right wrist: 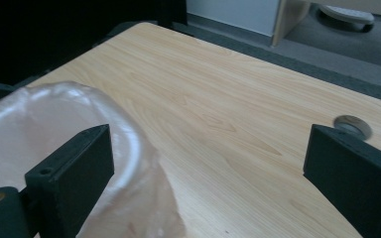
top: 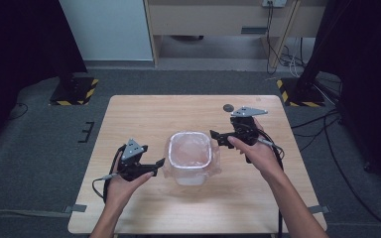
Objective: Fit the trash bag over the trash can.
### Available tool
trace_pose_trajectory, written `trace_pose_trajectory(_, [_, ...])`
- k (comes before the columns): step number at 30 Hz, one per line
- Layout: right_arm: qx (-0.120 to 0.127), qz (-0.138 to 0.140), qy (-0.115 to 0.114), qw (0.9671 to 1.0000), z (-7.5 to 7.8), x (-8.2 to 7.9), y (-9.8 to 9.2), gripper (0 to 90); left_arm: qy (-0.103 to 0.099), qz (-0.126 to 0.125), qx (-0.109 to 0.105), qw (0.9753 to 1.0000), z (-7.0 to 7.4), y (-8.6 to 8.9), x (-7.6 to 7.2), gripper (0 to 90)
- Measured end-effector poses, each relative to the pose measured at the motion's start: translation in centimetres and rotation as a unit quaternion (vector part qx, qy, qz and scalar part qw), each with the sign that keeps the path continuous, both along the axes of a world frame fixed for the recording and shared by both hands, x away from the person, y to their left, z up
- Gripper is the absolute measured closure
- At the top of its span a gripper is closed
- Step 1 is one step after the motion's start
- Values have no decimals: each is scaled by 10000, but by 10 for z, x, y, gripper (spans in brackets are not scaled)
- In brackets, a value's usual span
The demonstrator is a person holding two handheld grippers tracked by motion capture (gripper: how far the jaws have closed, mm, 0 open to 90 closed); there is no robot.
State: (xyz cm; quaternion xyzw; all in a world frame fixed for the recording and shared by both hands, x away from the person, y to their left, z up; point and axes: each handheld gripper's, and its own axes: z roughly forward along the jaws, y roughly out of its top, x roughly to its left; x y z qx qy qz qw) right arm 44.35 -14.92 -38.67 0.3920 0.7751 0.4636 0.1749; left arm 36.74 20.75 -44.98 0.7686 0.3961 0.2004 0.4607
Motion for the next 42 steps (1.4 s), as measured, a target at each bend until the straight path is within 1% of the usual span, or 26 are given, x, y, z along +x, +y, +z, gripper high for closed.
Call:
trace_pose_trajectory(1, [0,0,0,10000,0,0,0,55,0,0,0,10000,0,0,0,122])
trace_pose_trajectory(2, [10,-37,1,10000,-1,1,-3,55,41,58,-26,10000,0,2,0,122])
trace_pose_trajectory(4, [72,-174,-8,9998,-4,3,-13,55,62,147,-51,9999,-2,7,2,74])
trace_pose_trajectory(5, [72,-174,-8,9998,-4,3,-13,55,62,147,-51,9999,-2,7,2,68])
trace_pose_trajectory(6, [107,-289,-6,9995,-5,4,-20,56,65,168,-57,9998,-3,10,2,66])
trace_pose_trajectory(8, [122,-327,-29,9994,-6,5,-23,57,82,232,-53,9997,-4,14,3,63])
trace_pose_trajectory(10, [134,-436,-28,9990,-7,7,-31,57,83,222,-71,9997,-6,17,4,47])
trace_pose_trajectory(12, [162,-637,20,9978,-10,11,-42,57,79,284,-78,9995,-9,22,4,45])
trace_pose_trajectory(13, [162,-637,20,9978,-10,11,-42,57,91,300,-97,9995,-10,23,4,45])
trace_pose_trajectory(14, [139,-724,19,9973,-11,13,-47,57,123,374,-87,9992,-13,26,5,45])
trace_pose_trajectory(15, [139,-724,19,9973,-11,13,-47,57,123,374,-87,9992,-13,26,5,45])
trace_pose_trajectory(18, [175,-831,54,9964,-14,16,-55,62,219,449,-41,9987,-20,30,7,45])
trace_pose_trajectory(20, [199,-921,122,9955,-18,18,-61,66,284,533,-26,9982,-25,34,9,46])
trace_pose_trajectory(21, [199,-921,122,9955,-18,18,-61,66,284,533,-26,9982,-25,34,9,45])
trace_pose_trajectory(25, [151,-1044,200,9942,-29,19,-69,70,366,566,4,9977,-30,36,10,44])
trace_pose_trajectory(26, [170,-1056,202,9941,-31,20,-71,72,391,558,68,9977,-32,36,10,44])
trace_pose_trajectory(27, [170,-1056,202,9941,-31,20,-71,72,391,558,68,9977,-32,36,10,45])
trace_pose_trajectory(28, [164,-1087,244,9936,-36,20,-74,78,413,550,103,9976,-34,35,10,45])
trace_pose_trajectory(29, [164,-1087,244,9936,-36,20,-74,78,413,550,103,9976,-34,35,10,45])
trace_pose_trajectory(32, [150,-1124,331,9930,-45,21,-78,81,460,515,177,9975,-37,32,11,45])
trace_pose_trajectory(34, [123,-1136,370,9928,-56,21,-80,84,492,480,284,9972,-38,30,11,45])
trace_pose_trajectory(36, [117,-1142,401,9926,-58,21,-80,85,516,481,293,9971,-39,29,11,45])
trace_pose_trajectory(37, [74,-1147,456,9923,-66,21,-81,87,518,480,300,9971,-40,29,11,45])
trace_pose_trajectory(39, [62,-1146,473,9923,-69,22,-81,88,544,475,303,9969,-41,28,11,45])
trace_pose_trajectory(41, [53,-1149,559,9918,-77,23,-81,94,577,471,329,9967,-43,27,12,44])
trace_pose_trajectory(42, [-4,-1121,636,9917,-84,24,-82,94,610,466,377,9963,-44,27,12,43])
